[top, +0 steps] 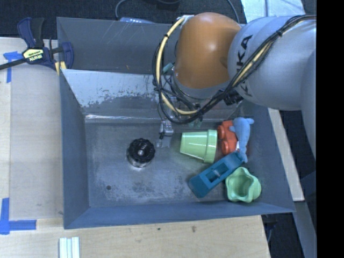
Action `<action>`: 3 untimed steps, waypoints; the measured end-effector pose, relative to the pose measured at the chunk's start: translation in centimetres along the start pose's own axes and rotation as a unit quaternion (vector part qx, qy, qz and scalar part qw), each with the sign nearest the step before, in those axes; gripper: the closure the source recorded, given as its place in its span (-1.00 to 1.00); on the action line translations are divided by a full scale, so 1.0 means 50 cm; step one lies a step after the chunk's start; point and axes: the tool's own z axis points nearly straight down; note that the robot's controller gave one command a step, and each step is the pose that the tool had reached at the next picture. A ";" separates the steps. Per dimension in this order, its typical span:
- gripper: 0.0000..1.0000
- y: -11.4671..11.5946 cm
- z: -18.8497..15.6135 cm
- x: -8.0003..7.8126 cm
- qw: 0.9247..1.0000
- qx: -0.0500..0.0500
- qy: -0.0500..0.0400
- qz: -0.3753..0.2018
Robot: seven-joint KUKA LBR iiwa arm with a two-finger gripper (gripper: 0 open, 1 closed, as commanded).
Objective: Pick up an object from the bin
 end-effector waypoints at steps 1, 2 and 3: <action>-1.00 -0.001 -0.010 -0.003 1.000 -0.001 -0.004 0.001; -1.00 -0.057 0.046 -0.003 0.999 -0.002 -0.006 -0.037; -1.00 -0.136 0.165 0.032 0.999 0.000 -0.007 -0.042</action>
Offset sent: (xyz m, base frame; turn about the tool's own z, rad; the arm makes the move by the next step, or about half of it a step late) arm -0.0029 -0.1005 -0.0913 -0.2115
